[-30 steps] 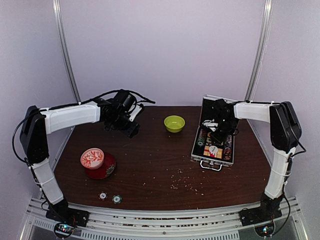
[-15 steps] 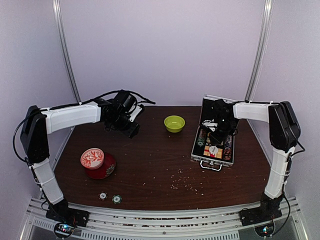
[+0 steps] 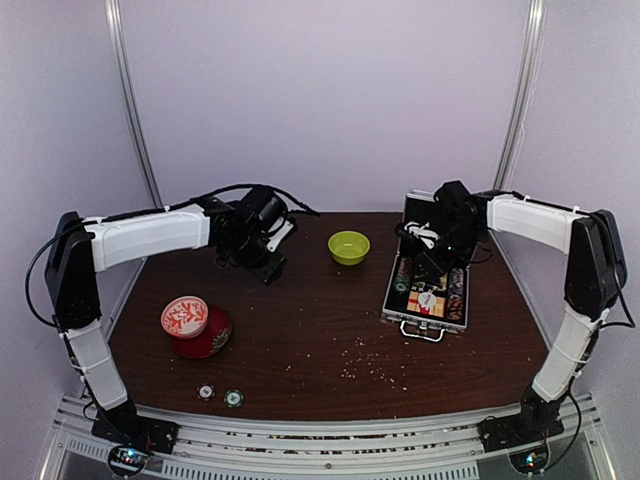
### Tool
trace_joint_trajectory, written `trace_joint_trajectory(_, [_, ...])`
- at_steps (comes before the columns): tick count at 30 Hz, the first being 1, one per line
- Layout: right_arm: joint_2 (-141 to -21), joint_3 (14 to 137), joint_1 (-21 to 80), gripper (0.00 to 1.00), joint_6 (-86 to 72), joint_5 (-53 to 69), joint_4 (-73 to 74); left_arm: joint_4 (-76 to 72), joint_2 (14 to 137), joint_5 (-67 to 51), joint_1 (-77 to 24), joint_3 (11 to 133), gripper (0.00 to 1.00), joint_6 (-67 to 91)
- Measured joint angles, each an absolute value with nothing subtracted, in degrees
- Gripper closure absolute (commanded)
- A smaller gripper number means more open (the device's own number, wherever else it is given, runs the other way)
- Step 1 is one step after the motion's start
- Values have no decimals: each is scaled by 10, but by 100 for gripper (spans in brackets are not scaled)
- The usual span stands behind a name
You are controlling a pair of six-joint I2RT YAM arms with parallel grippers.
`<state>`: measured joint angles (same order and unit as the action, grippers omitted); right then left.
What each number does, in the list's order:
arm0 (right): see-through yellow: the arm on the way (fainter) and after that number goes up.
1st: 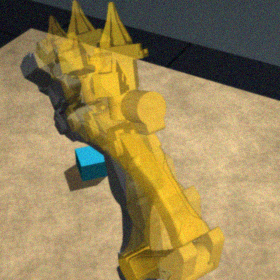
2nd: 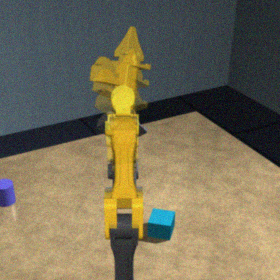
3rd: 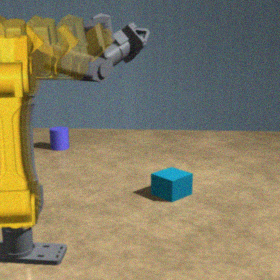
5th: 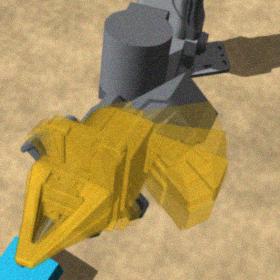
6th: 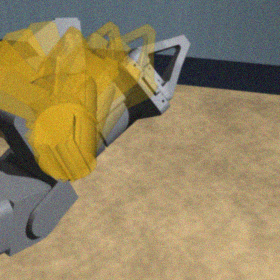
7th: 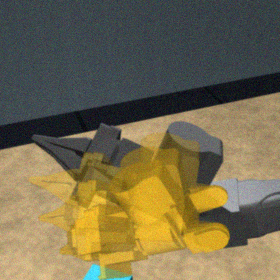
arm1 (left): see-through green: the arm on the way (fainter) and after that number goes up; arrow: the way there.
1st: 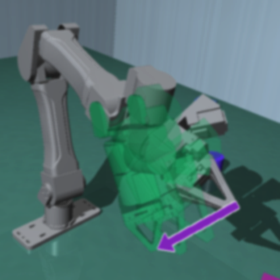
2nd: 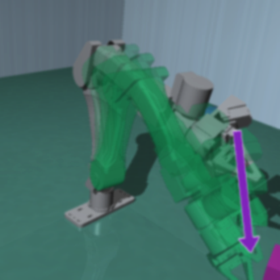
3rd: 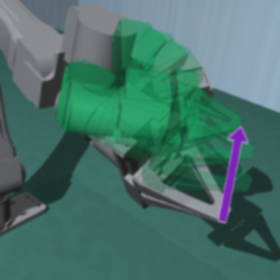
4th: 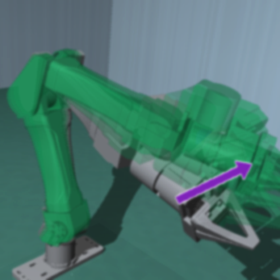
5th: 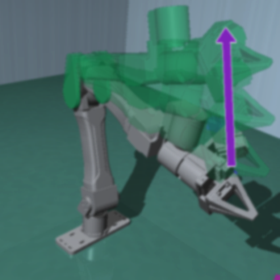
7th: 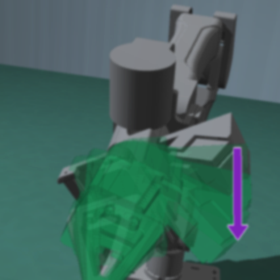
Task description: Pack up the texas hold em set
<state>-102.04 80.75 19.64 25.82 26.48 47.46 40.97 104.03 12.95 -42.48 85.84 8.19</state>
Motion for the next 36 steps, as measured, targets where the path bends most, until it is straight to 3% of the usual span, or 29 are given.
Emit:
trace_joint_trajectory(7, [-982, 748, 201, 61, 307, 383, 460, 474, 994, 119, -484, 726, 47, 154])
trace_joint_trajectory(17, [-976, 694, 229, 60, 340, 402, 420, 531, 872, 37, -551, 576, 39, 236])
trace_joint_trajectory(36, [-976, 692, 241, 60, 359, 401, 417, 537, 900, 3, -652, 521, 38, 289])
